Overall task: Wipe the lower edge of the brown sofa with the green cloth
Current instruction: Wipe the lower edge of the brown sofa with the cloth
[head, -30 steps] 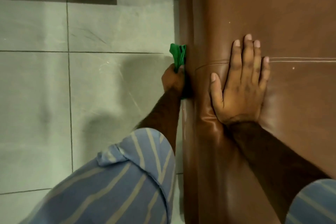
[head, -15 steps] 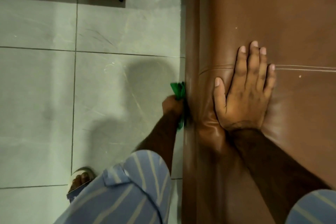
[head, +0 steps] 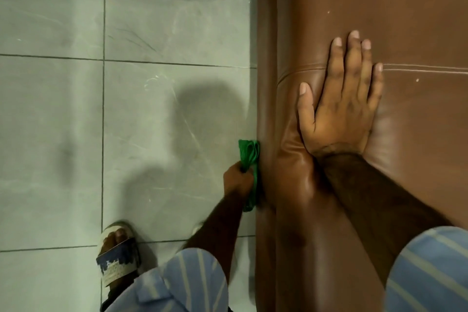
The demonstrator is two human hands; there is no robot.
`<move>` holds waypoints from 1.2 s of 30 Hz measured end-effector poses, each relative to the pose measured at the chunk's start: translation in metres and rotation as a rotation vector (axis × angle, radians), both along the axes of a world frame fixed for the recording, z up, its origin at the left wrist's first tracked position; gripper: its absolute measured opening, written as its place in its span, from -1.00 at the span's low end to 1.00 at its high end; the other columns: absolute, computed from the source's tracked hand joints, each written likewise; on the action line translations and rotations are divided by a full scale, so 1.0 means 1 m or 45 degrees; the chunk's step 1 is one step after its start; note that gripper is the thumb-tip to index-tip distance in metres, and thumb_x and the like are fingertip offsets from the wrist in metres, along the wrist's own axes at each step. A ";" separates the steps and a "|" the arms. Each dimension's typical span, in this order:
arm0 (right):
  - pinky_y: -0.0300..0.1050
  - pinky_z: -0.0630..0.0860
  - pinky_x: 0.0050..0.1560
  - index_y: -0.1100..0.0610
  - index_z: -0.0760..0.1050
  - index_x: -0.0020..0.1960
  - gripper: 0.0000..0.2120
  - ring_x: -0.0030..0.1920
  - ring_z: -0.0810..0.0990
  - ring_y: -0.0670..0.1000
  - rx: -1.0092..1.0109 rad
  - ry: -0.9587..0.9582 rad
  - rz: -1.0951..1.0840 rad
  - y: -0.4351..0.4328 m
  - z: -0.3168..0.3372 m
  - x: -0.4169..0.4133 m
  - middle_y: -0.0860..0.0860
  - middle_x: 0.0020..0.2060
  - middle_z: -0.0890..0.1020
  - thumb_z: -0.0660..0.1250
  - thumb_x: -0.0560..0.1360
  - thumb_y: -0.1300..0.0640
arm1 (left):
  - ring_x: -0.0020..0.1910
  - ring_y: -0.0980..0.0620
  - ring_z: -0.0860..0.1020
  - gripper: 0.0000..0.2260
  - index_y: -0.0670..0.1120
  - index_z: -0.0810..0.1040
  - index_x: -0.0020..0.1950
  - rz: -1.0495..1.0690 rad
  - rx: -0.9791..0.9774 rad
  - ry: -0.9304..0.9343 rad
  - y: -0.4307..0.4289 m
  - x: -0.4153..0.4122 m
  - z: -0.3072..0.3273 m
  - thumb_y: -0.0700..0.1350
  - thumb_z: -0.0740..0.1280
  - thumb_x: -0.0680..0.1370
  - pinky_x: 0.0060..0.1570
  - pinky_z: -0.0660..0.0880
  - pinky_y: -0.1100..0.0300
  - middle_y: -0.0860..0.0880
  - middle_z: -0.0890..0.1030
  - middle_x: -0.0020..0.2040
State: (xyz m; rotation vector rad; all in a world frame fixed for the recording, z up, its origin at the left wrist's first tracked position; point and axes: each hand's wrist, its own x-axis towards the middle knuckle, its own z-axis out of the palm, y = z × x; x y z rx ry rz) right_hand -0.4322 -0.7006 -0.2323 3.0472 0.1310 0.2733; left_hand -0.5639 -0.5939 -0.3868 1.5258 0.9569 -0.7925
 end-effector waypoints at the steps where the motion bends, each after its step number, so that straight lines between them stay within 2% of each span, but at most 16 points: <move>1: 0.26 0.02 0.71 0.14 -0.01 0.72 -0.31 0.72 0.03 0.16 -0.008 -0.009 0.000 0.000 0.000 0.000 0.14 0.72 0.08 -0.04 0.71 -0.21 | 0.09 -0.16 0.65 -0.76 -0.17 0.66 0.18 -0.153 0.048 0.023 0.001 0.007 -0.004 -0.16 0.28 0.59 0.09 0.53 0.12 -0.19 0.69 0.15; 2: 0.26 0.03 0.71 0.14 0.00 0.72 -0.31 0.72 0.03 0.15 -0.012 -0.015 -0.001 0.000 -0.001 -0.001 0.13 0.72 0.09 -0.05 0.71 -0.21 | 0.13 -0.18 0.64 -0.75 -0.18 0.65 0.19 -0.244 0.063 0.018 0.004 0.022 -0.008 -0.14 0.28 0.60 0.14 0.52 0.10 -0.20 0.69 0.18; 4: 0.25 0.02 0.71 0.13 0.00 0.72 -0.31 0.72 0.03 0.15 -0.016 -0.022 0.000 0.001 -0.002 -0.001 0.13 0.72 0.09 -0.06 0.70 -0.21 | 0.19 -0.20 0.63 -0.72 -0.15 0.65 0.23 -0.210 0.049 -0.045 0.012 0.059 -0.013 -0.09 0.31 0.59 0.23 0.54 0.05 -0.21 0.68 0.20; 7: 0.25 0.01 0.71 0.13 0.00 0.72 -0.31 0.72 0.03 0.15 -0.007 -0.033 -0.004 0.002 -0.001 -0.001 0.13 0.72 0.09 -0.06 0.70 -0.21 | 0.16 -0.18 0.64 -0.70 -0.07 0.65 0.25 0.119 0.037 -0.216 0.015 0.090 -0.011 -0.07 0.32 0.55 0.26 0.56 -0.06 -0.14 0.70 0.17; 9: 0.25 0.01 0.71 0.13 0.00 0.72 -0.31 0.72 0.03 0.14 -0.013 -0.034 -0.014 0.002 0.000 0.000 0.12 0.72 0.09 -0.06 0.70 -0.21 | 0.13 -0.17 0.66 -0.70 -0.04 0.65 0.24 0.377 -0.058 -0.321 0.007 0.071 -0.005 -0.07 0.34 0.53 0.23 0.58 -0.13 -0.12 0.71 0.14; 11: 0.24 0.01 0.71 0.12 0.00 0.72 -0.31 0.72 0.03 0.14 -0.003 -0.032 -0.022 0.002 0.001 -0.001 0.12 0.72 0.09 -0.05 0.70 -0.21 | 0.13 -0.28 0.66 -0.73 -0.03 0.68 0.17 0.565 -0.238 -0.338 -0.010 0.024 -0.002 -0.04 0.40 0.49 0.19 0.59 -0.22 -0.17 0.72 0.09; 13: 0.23 0.01 0.71 0.11 0.00 0.72 -0.31 0.72 0.04 0.14 0.013 -0.032 -0.021 0.003 0.002 -0.001 0.11 0.72 0.09 -0.03 0.70 -0.21 | 0.08 -0.30 0.67 -0.81 0.06 0.73 0.04 0.604 -0.341 -0.276 -0.020 -0.030 0.014 -0.03 0.41 0.47 0.11 0.61 -0.18 -0.15 0.74 0.00; 15: 0.23 0.01 0.72 0.11 0.00 0.72 -0.32 0.73 0.03 0.13 0.008 -0.034 -0.020 0.003 0.002 -0.002 0.11 0.72 0.09 -0.03 0.70 -0.21 | -0.01 -0.14 0.68 -0.83 0.15 0.71 -0.08 0.504 -0.224 -0.197 -0.018 -0.068 0.025 -0.10 0.37 0.53 0.03 0.60 -0.01 -0.03 0.73 -0.07; 17: 0.23 0.02 0.71 0.11 0.00 0.72 -0.32 0.72 0.04 0.13 0.011 -0.040 -0.022 0.003 0.002 -0.002 0.11 0.72 0.09 -0.03 0.70 -0.21 | 0.00 -0.10 0.65 -0.80 0.09 0.68 0.02 0.315 -0.141 -0.079 -0.012 -0.081 0.026 -0.16 0.30 0.61 -0.01 0.54 0.12 -0.03 0.69 -0.05; 20: 0.24 0.03 0.71 0.12 0.01 0.72 -0.32 0.72 0.05 0.13 0.011 -0.043 -0.021 0.003 0.001 -0.003 0.11 0.72 0.10 -0.03 0.71 -0.20 | 0.18 -0.20 0.62 -0.74 -0.14 0.62 0.23 -0.072 0.009 0.041 -0.006 -0.050 -0.004 -0.13 0.22 0.64 0.14 0.50 0.09 -0.18 0.67 0.14; 23: 0.23 0.02 0.71 0.12 0.01 0.72 -0.32 0.72 0.04 0.13 -0.002 -0.044 -0.011 0.002 0.001 -0.002 0.12 0.72 0.10 -0.04 0.70 -0.20 | 0.27 -0.25 0.58 -0.68 -0.22 0.58 0.27 -0.358 0.123 -0.087 0.006 0.034 -0.027 -0.08 0.19 0.65 0.27 0.50 0.01 -0.27 0.62 0.27; 27: 0.23 0.04 0.71 0.12 0.02 0.71 -0.32 0.72 0.05 0.13 0.008 -0.073 -0.009 0.001 -0.002 -0.002 0.12 0.72 0.11 -0.02 0.70 -0.20 | 0.16 -0.24 0.64 -0.68 -0.15 0.61 0.22 0.051 0.135 -0.433 0.027 0.173 -0.017 0.00 0.29 0.58 0.21 0.57 -0.11 -0.23 0.68 0.17; 29: 0.23 0.05 0.71 0.12 0.03 0.71 -0.32 0.72 0.06 0.13 0.012 -0.078 -0.008 0.003 -0.001 -0.002 0.12 0.71 0.12 0.00 0.70 -0.19 | 0.09 -0.20 0.67 -0.63 -0.07 0.65 0.14 0.278 0.027 -0.611 0.024 0.198 -0.015 0.11 0.33 0.47 0.18 0.59 -0.15 -0.16 0.72 0.08; 31: 0.24 0.05 0.70 0.12 0.03 0.71 -0.32 0.72 0.06 0.13 0.021 -0.065 -0.012 0.003 0.001 -0.002 0.12 0.71 0.12 0.01 0.70 -0.19 | 0.13 -0.25 0.67 -0.60 -0.08 0.66 0.15 0.534 -0.241 -0.573 0.011 0.174 -0.014 0.12 0.38 0.42 0.23 0.56 -0.25 -0.20 0.71 0.11; 34: 0.24 0.05 0.70 0.12 0.02 0.71 -0.32 0.72 0.05 0.14 0.011 -0.045 -0.020 0.003 0.001 -0.002 0.12 0.72 0.10 0.00 0.70 -0.20 | 0.29 -0.46 0.52 -0.60 -0.19 0.63 0.24 0.734 -0.686 -0.411 -0.015 0.078 -0.012 -0.05 0.46 0.45 0.35 0.41 -0.38 -0.38 0.60 0.25; 36: 0.24 0.04 0.71 0.12 0.01 0.72 -0.32 0.72 0.05 0.14 0.005 -0.032 -0.019 0.002 0.002 -0.001 0.12 0.72 0.10 -0.01 0.71 -0.20 | 0.24 -0.47 0.54 -0.65 -0.20 0.65 0.20 0.809 -0.685 -0.253 -0.018 0.014 -0.019 -0.09 0.44 0.46 0.32 0.44 -0.36 -0.40 0.61 0.23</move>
